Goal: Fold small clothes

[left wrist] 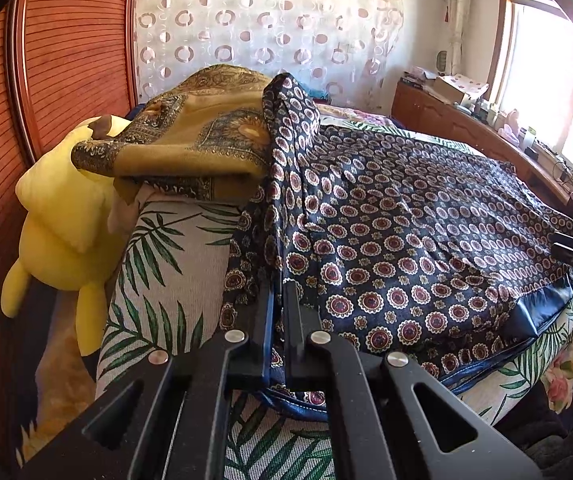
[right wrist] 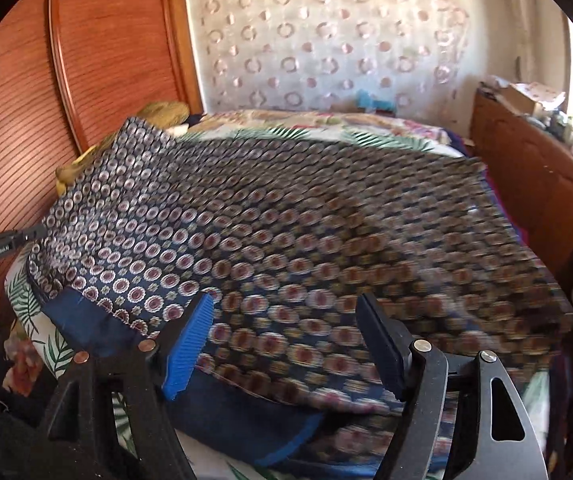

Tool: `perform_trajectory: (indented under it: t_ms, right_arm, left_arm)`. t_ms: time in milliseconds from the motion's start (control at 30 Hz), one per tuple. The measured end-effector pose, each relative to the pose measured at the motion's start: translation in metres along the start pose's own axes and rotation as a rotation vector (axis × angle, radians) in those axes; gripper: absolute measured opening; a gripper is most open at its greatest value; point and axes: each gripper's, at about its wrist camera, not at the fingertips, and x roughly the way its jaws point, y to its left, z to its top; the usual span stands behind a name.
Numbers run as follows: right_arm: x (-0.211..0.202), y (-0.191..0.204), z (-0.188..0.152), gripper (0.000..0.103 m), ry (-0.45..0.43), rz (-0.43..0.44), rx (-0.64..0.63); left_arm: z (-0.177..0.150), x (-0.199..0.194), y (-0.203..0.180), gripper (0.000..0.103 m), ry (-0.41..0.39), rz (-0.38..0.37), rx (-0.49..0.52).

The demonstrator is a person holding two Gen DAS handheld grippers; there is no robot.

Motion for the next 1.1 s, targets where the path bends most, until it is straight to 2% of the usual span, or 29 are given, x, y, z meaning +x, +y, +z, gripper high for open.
perform_trajectory:
  t_ms: [67, 133, 200, 233, 267, 333, 500, 733, 833, 933, 967, 1100]
  right_arm:
    - [0.012, 0.006, -0.002, 0.075, 0.009, 0.004, 0.012]
    - [0.024, 0.007, -0.002, 0.075, 0.027, -0.004, 0.003]
    - [0.032, 0.009, -0.006, 0.076, 0.051, -0.009, 0.005]
    - [0.038, 0.01, -0.007, 0.076, 0.041, -0.025, -0.002]
    - [0.039, 0.011, -0.008, 0.078, 0.038, -0.039, -0.01]
    - [0.041, 0.014, -0.01, 0.08, 0.03, -0.058, -0.024]
    - [0.038, 0.019, -0.012, 0.082, 0.023, -0.056, -0.015]
    - [0.03, 0.014, -0.016, 0.082, 0.012, -0.046, -0.004]
    - [0.025, 0.008, -0.019, 0.082, 0.006, -0.036, 0.007]
    - [0.025, 0.008, -0.019, 0.082, 0.005, -0.035, 0.01]
    - [0.025, 0.008, -0.019, 0.082, 0.006, -0.036, 0.009]
    - [0.023, 0.007, -0.02, 0.082, 0.004, -0.034, 0.012]
  left_arm:
    - [0.0, 0.001, 0.0, 0.004, 0.004, 0.016, 0.003]
    - [0.001, 0.0, 0.002, 0.005, -0.002, -0.012, -0.002]
    - [0.002, -0.001, 0.003, 0.026, -0.007, -0.023, -0.009]
    - [0.002, -0.001, 0.005, 0.044, -0.01, -0.02, -0.013]
    - [0.003, 0.0, 0.006, 0.048, -0.012, -0.016, -0.018]
    - [0.004, 0.004, 0.009, 0.049, 0.005, 0.001, -0.033]
    - [0.007, 0.023, 0.018, 0.049, 0.059, -0.009, -0.063]
    - [0.009, 0.025, 0.021, 0.047, 0.045, -0.022, -0.086]
    - [0.009, 0.023, 0.02, 0.033, 0.046, -0.038, -0.092]
    - [0.008, 0.024, 0.021, 0.01, 0.051, -0.071, -0.099]
    - [0.008, 0.023, 0.02, 0.006, 0.049, -0.095, -0.093]
    - [0.015, 0.004, 0.002, 0.005, -0.016, -0.142, -0.05]
